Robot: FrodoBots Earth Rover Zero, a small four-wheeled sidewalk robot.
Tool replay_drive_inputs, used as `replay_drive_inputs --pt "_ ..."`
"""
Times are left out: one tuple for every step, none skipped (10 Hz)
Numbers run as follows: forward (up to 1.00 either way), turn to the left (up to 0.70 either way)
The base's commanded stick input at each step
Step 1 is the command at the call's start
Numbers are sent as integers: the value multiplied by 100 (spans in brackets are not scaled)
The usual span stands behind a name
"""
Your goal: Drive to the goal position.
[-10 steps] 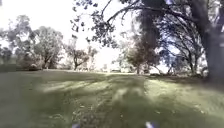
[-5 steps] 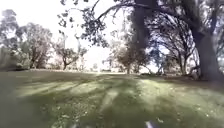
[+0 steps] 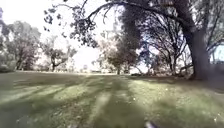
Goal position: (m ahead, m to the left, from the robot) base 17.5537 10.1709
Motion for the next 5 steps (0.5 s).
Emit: replay_drive_inputs --pt "70 0" --pt "70 0" --pt "70 0" --pt "70 0" --pt "70 0"
